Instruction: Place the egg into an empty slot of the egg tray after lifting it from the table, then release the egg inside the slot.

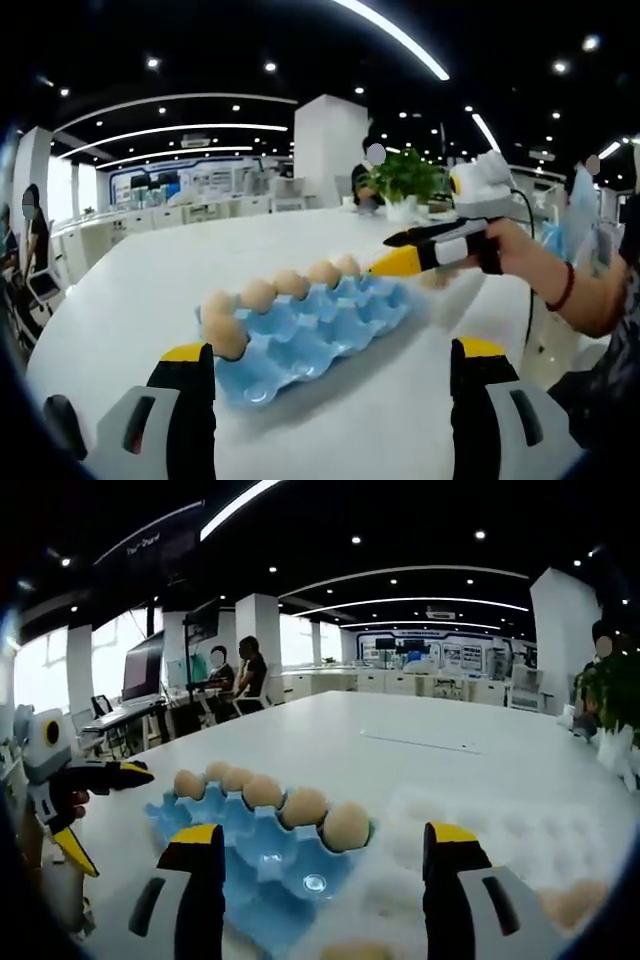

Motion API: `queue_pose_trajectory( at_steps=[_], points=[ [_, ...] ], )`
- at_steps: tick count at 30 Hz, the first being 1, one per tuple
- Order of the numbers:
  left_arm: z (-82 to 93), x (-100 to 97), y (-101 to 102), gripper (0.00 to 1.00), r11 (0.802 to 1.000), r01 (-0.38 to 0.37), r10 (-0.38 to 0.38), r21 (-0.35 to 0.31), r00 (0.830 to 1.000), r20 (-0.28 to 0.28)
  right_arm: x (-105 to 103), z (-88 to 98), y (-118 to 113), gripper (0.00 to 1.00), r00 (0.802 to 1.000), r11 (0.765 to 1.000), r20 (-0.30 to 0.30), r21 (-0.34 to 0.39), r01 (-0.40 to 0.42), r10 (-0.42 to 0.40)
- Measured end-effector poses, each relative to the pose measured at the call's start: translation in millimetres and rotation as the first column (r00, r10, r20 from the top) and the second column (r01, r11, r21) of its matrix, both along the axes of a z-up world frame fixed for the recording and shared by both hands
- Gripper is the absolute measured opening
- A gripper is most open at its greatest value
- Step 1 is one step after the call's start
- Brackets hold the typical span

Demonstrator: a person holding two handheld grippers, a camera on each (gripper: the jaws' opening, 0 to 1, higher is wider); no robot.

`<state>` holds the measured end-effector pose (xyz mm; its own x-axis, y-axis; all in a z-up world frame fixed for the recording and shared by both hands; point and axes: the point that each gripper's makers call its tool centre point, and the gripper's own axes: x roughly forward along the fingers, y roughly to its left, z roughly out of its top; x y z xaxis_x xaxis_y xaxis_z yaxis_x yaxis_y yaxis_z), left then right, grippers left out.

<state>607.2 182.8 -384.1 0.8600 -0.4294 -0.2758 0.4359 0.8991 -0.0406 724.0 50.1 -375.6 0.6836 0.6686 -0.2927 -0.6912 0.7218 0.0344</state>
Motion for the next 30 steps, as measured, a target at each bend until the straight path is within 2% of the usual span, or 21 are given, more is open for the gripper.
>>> queue_pose_trajectory(
  at_steps=[6, 11, 22, 26, 30],
  points=[
    [1.6, 0.8, -1, 1.00, 1.000, 0.001, -0.001, 0.004, 1.000, 0.005, 4, -1.9, -18, 0.84, 0.999, 0.999, 0.000, 0.007, 0.039, -0.039],
    [2.7, 1.2, -2, 1.00, 1.000, 0.002, -0.002, 0.006, 1.000, 0.005, 10, -6.5, -33, 0.83, 0.998, 0.997, 0.001, -0.021, 0.069, -0.069],
    [3.1, 2.2, -4, 0.99, 1.000, 0.002, -0.003, 0.012, 1.000, 0.007, 12, -8.1, -49, 0.81, 0.994, 0.995, -0.016, -0.008, 0.104, -0.104],
    [2.7, 2.4, -5, 0.99, 1.000, 0.005, -0.005, 0.016, 1.000, 0.006, 14, -6.9, -58, 0.80, 0.991, 0.991, -0.033, 0.026, 0.129, -0.128],
    [1.6, 2.8, -7, 0.99, 1.000, 0.006, -0.006, 0.019, 1.000, -0.001, 15, -7.6, -67, 0.73, 0.987, 0.987, -0.041, 0.039, 0.154, -0.153]
  ],
)
